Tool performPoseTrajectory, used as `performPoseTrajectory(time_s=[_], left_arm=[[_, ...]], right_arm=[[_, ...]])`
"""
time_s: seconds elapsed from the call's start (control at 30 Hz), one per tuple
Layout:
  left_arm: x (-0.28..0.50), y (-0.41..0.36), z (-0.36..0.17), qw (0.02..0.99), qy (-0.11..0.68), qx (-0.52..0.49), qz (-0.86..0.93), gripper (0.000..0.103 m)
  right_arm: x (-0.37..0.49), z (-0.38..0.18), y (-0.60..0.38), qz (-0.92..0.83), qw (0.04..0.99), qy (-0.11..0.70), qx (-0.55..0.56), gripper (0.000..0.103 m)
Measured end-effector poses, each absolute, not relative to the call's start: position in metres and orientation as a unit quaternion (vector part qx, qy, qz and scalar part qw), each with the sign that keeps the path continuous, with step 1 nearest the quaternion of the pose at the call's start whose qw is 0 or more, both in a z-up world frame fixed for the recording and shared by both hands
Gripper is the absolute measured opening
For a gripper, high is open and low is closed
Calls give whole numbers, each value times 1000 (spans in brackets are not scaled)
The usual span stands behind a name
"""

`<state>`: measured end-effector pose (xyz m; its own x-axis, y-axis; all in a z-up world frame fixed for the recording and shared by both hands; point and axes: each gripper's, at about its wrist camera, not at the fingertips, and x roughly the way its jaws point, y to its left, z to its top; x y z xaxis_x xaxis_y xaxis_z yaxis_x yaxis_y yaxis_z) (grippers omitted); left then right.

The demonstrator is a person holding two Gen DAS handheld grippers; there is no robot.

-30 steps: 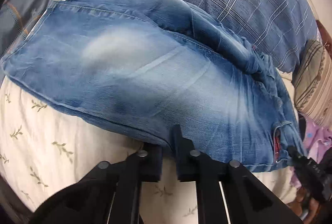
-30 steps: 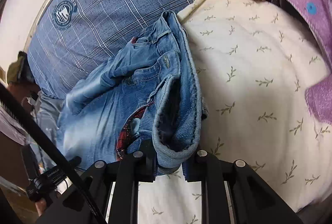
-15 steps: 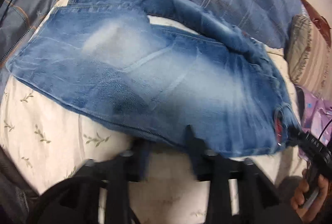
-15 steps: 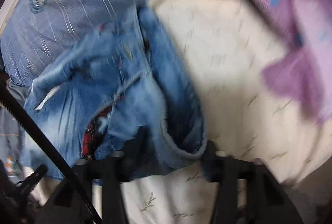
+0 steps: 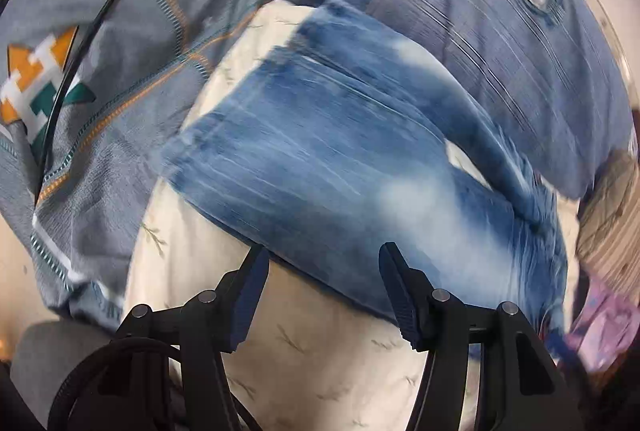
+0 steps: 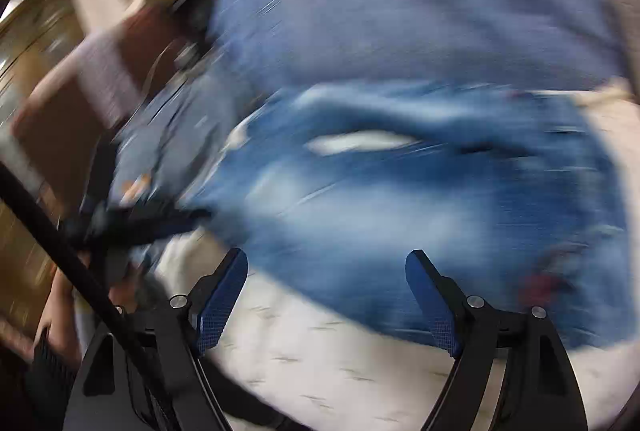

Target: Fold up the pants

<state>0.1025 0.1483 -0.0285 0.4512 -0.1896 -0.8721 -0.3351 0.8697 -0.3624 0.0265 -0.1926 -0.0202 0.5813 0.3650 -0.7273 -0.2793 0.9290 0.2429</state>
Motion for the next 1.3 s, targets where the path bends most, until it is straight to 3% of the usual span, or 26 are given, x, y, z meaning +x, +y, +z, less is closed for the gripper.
performPoseTrajectory(time_s=[0.17,0.27,0.33,0.37,0.4,0.43,0.47,0.5,0.63,0.8,0.87,0.93,0.97,1.03,1.3], left_arm=[[94,178,-52,777,521,-350,46,56],[101,171,-53,787,510,-342,51,55],[108,169,-62,785,513,-341,63,44],[109,167,-62,789,508,-338,72,37],[111,166,-61,794,502,-334,80,19],[110,165,-61,795,499,-334,80,13],[107,161,-60,797,494,-340,72,7],[107,159,-57,800,491,-338,65,6],[77,150,-30,839,442,-305,85,6],[69,139,-51,805,503,-291,119,10],[63,133,-46,807,501,-292,113,17],[46,125,-33,825,468,-300,98,44],[38,121,-27,835,450,-303,91,51],[17,105,-9,865,403,-287,87,65],[25,-13,52,908,377,-180,-36,66]], right_arm=[[39,-63,-132,230,856,463,-11,80],[42,-82,-112,230,849,473,-47,67],[43,-90,-105,217,853,471,-57,58],[46,-95,-104,205,855,472,-63,44],[49,-97,-105,194,857,474,-67,37],[50,-98,-106,189,858,473,-64,35],[48,-97,-108,195,858,471,-53,23],[49,-97,-107,202,856,473,-45,16],[47,-88,-107,208,852,479,-25,10],[50,-102,-111,210,840,500,3,13],[51,-108,-120,212,836,505,40,17],[49,-96,-130,225,832,502,73,41],[49,-91,-134,226,835,495,78,60],[45,-70,-150,208,854,467,95,76],[44,6,-237,172,886,390,184,82]])
